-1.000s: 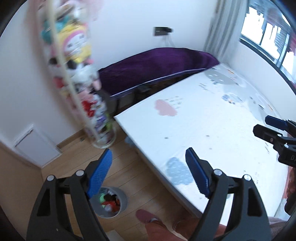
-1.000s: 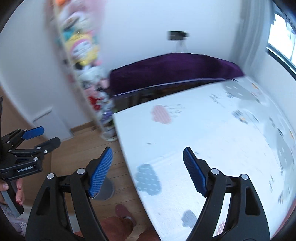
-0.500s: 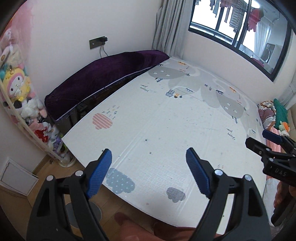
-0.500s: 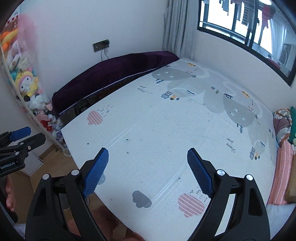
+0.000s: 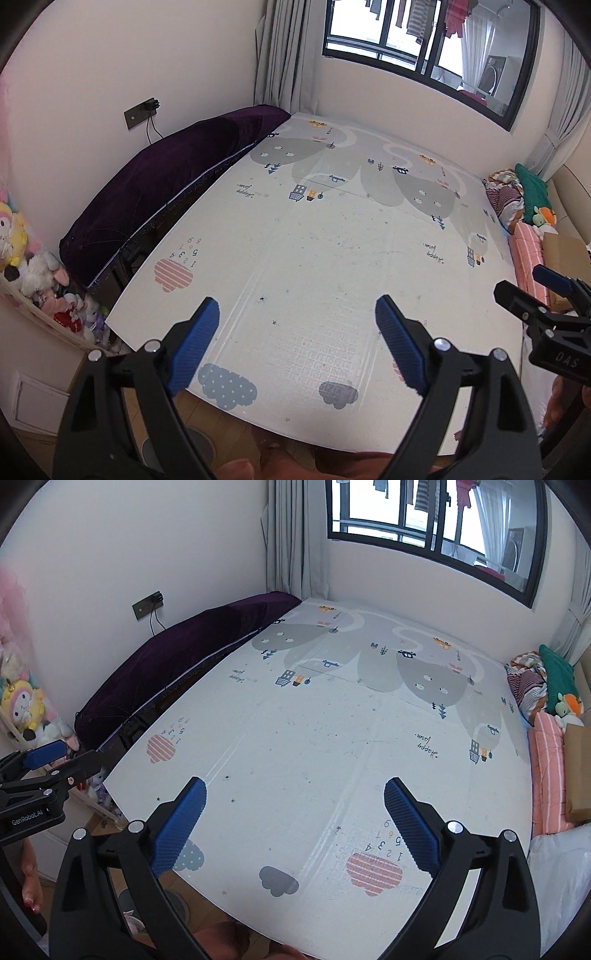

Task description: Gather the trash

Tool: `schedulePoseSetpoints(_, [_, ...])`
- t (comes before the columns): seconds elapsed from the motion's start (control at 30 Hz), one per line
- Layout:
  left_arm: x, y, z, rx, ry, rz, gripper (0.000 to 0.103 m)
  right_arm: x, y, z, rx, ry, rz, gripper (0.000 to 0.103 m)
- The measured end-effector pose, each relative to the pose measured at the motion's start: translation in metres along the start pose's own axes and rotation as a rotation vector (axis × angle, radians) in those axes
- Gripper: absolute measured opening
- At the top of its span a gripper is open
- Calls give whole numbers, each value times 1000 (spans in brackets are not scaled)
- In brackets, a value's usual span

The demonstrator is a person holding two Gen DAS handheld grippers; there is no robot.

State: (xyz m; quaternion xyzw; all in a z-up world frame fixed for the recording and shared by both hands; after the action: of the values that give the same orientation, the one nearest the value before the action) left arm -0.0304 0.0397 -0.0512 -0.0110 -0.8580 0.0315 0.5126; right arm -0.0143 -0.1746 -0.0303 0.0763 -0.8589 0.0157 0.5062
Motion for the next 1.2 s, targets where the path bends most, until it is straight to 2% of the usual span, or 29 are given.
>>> schedulePoseSetpoints(0.4, [4,8,-8,-9,11,-7,87,8,17,2,11,5,4,94])
schedulePoseSetpoints(1.2, [11,16,-11,-5,-9,0,87,20,23,-5,32,-13,19,94])
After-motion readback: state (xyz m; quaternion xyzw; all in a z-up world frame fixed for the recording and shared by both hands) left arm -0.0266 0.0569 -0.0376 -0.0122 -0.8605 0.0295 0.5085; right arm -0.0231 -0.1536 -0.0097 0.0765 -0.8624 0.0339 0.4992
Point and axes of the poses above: each gripper's, at about its wrist camera, not at the fingertips, and x roughly against the way its jaws point, y to its left, z to its underside, the point moved 3 cm from there along -x, roughly the way its jaws point, and after that the axes turned 11 degrees about y, right-handed, at the moved point
